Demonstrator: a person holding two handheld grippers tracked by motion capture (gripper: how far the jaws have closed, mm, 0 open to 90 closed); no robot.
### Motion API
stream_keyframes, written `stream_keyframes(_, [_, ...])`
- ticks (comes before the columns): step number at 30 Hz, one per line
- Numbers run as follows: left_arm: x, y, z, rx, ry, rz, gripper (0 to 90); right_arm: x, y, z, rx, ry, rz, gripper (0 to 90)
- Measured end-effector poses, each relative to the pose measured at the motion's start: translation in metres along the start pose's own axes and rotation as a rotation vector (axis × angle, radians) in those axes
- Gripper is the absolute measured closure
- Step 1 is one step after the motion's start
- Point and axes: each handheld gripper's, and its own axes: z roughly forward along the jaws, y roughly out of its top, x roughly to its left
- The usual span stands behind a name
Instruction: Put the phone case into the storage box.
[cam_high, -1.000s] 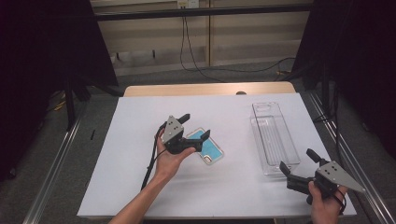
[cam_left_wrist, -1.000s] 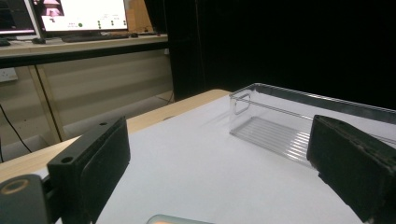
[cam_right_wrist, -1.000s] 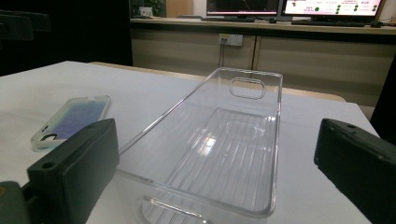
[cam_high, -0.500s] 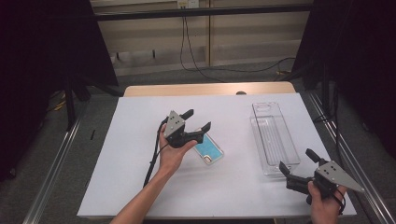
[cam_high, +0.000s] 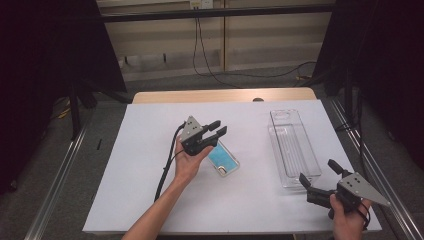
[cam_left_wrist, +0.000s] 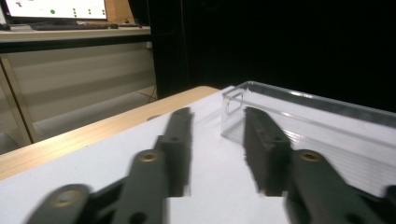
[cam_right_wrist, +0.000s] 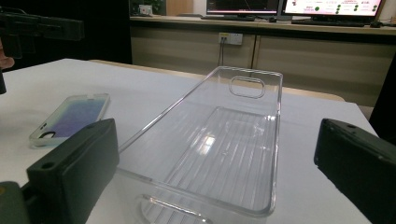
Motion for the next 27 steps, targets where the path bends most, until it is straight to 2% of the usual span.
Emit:
stream_keyframes(3, [0.002, -0.001, 0.000, 0.010, -0.004, 0.000, 72.7, 0.000, 0.000, 0.000, 0.001, 0.000, 0.000, 0.0])
stream_keyframes(7, [0.007, -0.003, -0.001, 0.022, -0.034, -0.041, 89.2, 0.000, 0.000, 0.000, -0.001, -0.002, -0.001, 0.0])
stream_keyframes(9, [0.008, -0.002, -0.001, 0.027, -0.036, -0.042, 90.0, 0.000, 0.000, 0.000, -0.001, -0.004, -0.001, 0.0])
stream_keyframes(10, [0.008, -0.002, 0.000, 0.052, -0.048, -0.037, 90.0, 0.000, 0.000, 0.000, -0.002, -0.003, 0.002, 0.0])
stream_keyframes(13, [0.008, 0.000, 0.001, 0.070, -0.051, -0.027, 90.0, 0.002, 0.001, -0.001, -0.004, 0.005, -0.005, 0.0])
stream_keyframes(14, [0.009, 0.001, 0.002, 0.078, -0.061, -0.059, 90.0, 0.004, 0.001, 0.000, -0.004, 0.015, -0.006, 0.0])
stream_keyframes(17, [0.011, 0.003, 0.005, 0.102, -0.074, -0.064, 90.0, 0.004, 0.001, 0.000, -0.004, 0.017, -0.004, 0.0])
stream_keyframes(18, [0.012, 0.004, 0.007, 0.133, -0.075, -0.069, 90.0, 0.003, 0.001, 0.000, -0.004, 0.013, 0.000, 0.0])
stream_keyframes(19, [0.012, 0.004, 0.007, 0.133, -0.075, -0.069, 90.0, 0.003, 0.001, 0.000, -0.004, 0.013, 0.000, 0.0])
stream_keyframes(20, [0.014, 0.005, 0.009, 0.169, -0.087, -0.086, 90.0, 0.002, 0.000, -0.001, -0.004, 0.010, 0.003, 0.0])
stream_keyframes(23, [0.014, 0.006, 0.010, 0.199, -0.090, -0.078, 90.0, 0.001, 0.000, -0.001, -0.003, 0.009, 0.009, 0.0])
stream_keyframes(24, [0.015, 0.006, 0.013, 0.240, -0.098, -0.081, 90.0, 0.001, 0.000, 0.000, -0.002, 0.011, 0.008, 0.0])
stream_keyframes(25, [0.015, 0.007, 0.014, 0.260, -0.095, -0.081, 90.0, 0.001, 0.000, 0.000, -0.002, 0.011, 0.009, 0.0])
stream_keyframes(27, [0.016, 0.008, 0.015, 0.274, -0.099, -0.084, 90.0, 0.001, 0.000, 0.000, -0.002, 0.011, 0.008, 0.0])
